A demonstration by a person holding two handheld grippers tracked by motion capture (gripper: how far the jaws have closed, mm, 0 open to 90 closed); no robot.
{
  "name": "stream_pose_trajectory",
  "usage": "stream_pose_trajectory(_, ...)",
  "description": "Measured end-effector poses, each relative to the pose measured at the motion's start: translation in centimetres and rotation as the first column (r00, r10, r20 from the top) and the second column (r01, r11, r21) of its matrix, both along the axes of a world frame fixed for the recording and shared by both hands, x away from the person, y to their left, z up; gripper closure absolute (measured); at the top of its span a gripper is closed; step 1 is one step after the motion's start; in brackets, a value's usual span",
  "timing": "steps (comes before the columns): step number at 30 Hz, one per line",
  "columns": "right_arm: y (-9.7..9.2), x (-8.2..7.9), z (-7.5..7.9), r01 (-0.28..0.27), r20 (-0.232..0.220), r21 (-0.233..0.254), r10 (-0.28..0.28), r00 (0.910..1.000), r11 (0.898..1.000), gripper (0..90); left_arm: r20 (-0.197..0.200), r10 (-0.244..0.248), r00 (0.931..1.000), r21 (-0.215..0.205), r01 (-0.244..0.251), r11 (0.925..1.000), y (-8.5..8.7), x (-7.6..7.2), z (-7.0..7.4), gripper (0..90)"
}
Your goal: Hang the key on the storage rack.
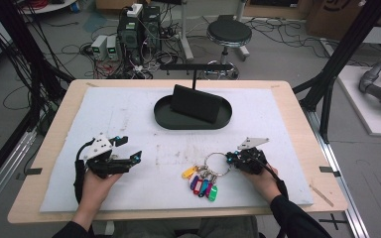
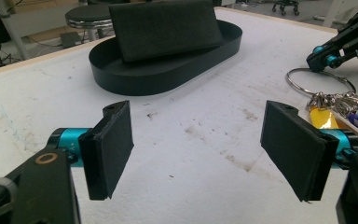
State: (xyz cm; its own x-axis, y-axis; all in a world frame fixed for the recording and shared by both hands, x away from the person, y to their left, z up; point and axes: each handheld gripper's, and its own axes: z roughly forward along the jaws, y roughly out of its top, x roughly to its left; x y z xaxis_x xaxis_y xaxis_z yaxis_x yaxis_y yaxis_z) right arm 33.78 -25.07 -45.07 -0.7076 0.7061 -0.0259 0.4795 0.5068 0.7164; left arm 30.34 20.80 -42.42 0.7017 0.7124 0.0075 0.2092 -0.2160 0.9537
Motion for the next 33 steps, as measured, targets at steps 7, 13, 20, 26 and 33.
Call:
stream_pose_trajectory(7,-0.6,0.3,0.4,0.019,0.004,0.045,-0.019,0.9998,0.999,87.8,0.000,0.005,1.0000,-0.001,-0.005,1.0000,0.1,-0.1,0.0,25.2)
stream_pose_trajectory(13,-1.5,0.4,1.4,0.047,0.028,0.141,-0.052,0.9983,0.989,87.9,0.003,0.008,1.0000,0.003,-0.008,1.0000,0.4,-0.3,0.0,25.2)
stream_pose_trajectory(20,-2.5,0.4,2.3,0.071,0.036,0.251,-0.083,0.9959,0.965,87.9,0.004,0.013,0.9999,0.002,-0.013,0.9999,0.6,-0.5,0.0,25.2)
stream_pose_trajectory(26,-2.4,0.1,3.1,0.055,0.067,0.309,-0.079,0.9946,0.949,90.0,0.001,0.017,0.9999,0.000,-0.017,0.9999,0.6,-0.6,-0.1,25.1)
stream_pose_trajectory(33,-2.4,0.3,2.9,0.068,0.056,0.283,-0.087,0.9946,0.957,90.0,-0.001,0.010,1.0000,0.004,-0.010,0.9999,0.6,-0.6,-0.1,25.2)
